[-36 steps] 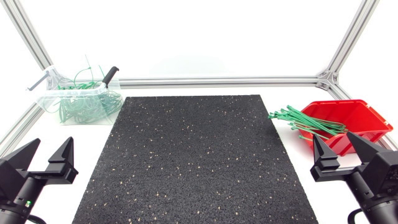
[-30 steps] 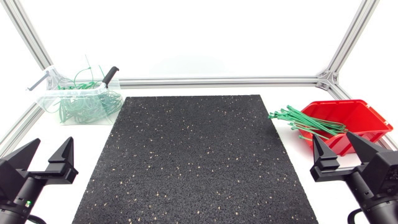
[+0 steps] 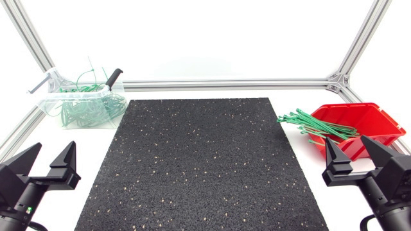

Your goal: Take a green cable tie from the red box, thread the tail through the head to close it, then place it in the transparent bin on the left.

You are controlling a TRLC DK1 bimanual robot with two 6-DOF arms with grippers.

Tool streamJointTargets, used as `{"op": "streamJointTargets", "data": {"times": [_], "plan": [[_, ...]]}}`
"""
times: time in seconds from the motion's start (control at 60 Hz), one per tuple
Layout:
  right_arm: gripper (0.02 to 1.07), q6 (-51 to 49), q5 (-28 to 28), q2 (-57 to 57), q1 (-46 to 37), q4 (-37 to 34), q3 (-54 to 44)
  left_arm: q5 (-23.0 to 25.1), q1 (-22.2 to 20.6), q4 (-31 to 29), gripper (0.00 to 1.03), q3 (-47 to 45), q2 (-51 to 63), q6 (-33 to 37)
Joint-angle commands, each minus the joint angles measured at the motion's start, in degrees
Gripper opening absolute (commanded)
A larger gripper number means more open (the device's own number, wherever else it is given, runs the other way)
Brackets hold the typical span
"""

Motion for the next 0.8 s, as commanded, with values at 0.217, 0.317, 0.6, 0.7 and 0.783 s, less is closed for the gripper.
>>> {"op": "streamJointTargets", "data": {"times": [0.217, 0.317, 0.6, 0.7, 0.783], "plan": [[1.04, 1.5, 0.1, 0.2, 0.0, 0.7, 6.0, 0.5, 0.0, -1.3, 0.99, -2.2, -0.3, -0.6], [1.04, 1.5, 0.1, 3.1, 0.0, 0.6, 9.0, 0.5, -0.1, -1.3, 0.99, -2.2, -0.3, -0.6], [1.04, 1.5, 0.4, 15.4, -0.2, -0.9, 19.4, 0.5, 0.0, -1.3, 0.99, -2.2, -0.3, -0.6], [1.04, 1.4, 0.4, 23.1, -1.6, -1.3, 24.1, 0.5, 0.0, -1.3, 0.99, -2.2, -0.3, -0.6], [1.04, 1.5, -0.3, 28.3, -3.9, -2.4, 28.2, 0.5, 0.0, -1.3, 0.99, -2.2, -0.3, -0.6]]}}
